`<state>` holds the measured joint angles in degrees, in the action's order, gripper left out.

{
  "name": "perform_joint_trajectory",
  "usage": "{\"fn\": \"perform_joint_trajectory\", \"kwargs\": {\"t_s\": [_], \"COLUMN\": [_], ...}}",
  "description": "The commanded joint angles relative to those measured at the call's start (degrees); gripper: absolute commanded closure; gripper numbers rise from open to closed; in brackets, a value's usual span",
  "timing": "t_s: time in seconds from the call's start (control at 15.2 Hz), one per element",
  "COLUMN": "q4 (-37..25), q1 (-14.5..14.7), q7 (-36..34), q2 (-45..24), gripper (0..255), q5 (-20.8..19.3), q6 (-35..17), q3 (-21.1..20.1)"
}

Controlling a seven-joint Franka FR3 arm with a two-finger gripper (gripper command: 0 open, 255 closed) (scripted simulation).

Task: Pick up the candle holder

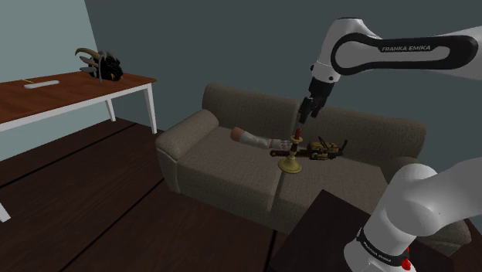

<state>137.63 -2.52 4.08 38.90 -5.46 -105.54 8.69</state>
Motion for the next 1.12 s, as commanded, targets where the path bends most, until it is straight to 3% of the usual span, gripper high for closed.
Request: {"fn": "perform_joint_trajectory", "kwargs": {"t_s": [0.0,0.59,1.06], "q4": [0.6,-2.4,-9.1], "q1": [-0.7,-1.6,-0.9], "q7": [2.8,14.8,26.7], "q2": [-1.7,-14.9,-28.8], "gripper": [0,0,0], "q5": [-1.1,-1.7,4.2], "q6": [-2.8,-14.7,-22.1], "q3": [2.5,13.0,21.0]}}
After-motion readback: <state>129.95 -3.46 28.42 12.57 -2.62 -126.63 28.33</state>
